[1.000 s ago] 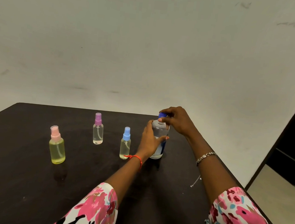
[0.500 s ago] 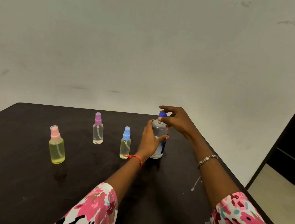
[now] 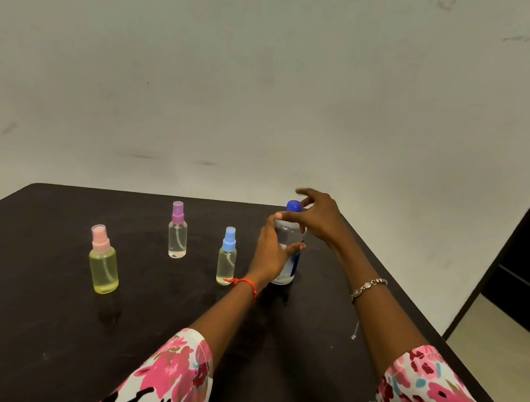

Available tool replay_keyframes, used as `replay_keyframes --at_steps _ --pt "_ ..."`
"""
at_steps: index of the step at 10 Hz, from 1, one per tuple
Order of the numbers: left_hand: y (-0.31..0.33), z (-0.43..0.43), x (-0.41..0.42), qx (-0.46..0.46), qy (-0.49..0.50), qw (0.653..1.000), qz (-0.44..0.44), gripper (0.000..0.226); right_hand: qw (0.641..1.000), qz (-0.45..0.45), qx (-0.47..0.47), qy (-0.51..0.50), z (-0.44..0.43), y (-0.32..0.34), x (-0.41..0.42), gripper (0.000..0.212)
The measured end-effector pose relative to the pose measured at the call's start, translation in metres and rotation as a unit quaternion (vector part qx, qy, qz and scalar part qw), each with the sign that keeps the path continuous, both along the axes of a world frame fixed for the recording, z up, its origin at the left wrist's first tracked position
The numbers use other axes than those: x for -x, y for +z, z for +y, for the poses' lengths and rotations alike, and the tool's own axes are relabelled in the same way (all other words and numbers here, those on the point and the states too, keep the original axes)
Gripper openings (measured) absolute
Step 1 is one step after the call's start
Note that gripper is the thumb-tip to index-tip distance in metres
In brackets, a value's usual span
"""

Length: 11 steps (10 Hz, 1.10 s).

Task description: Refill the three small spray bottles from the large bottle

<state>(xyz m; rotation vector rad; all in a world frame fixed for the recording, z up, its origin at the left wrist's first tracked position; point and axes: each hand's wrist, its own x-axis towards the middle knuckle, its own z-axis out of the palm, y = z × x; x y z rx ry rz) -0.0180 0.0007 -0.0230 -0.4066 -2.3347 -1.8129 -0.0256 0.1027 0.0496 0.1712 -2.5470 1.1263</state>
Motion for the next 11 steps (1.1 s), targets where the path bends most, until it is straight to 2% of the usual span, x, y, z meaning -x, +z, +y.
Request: replay_keyframes --at_steps 1,2,3,6,9,11 --pt "0.000 0.000 0.001 0.002 0.001 1.000 -0.011 0.072 0.998 -0.022 -0.005 0.063 0.006 0.005 0.000 0.048" --pt "0.000 0.000 0.000 0.005 -0.003 1.000 -0.019 0.072 0.996 -0.005 -0.025 0.084 0.009 0.001 -0.002 0.034" --pt "-0.001 0.000 0.001 0.005 -0.003 1.000 -0.016 0.072 0.997 0.013 -0.016 0.069 0.007 -0.001 -0.003 0.030" --pt "-0.001 0.000 -0.001 0.003 0.000 1.000 -0.019 0.074 0.999 0.041 0.000 0.030 0.000 -0.008 -0.001 0.033" --pt "-0.001 0.001 -0.001 -0.016 -0.005 1.000 -0.016 0.071 0.998 0.040 0.020 0.032 0.000 -0.009 0.000 0.033" --pt "0.004 0.001 -0.004 -0.025 -0.023 0.999 -0.013 0.066 0.999 0.022 -0.014 0.030 0.000 -0.007 -0.005 0.054"
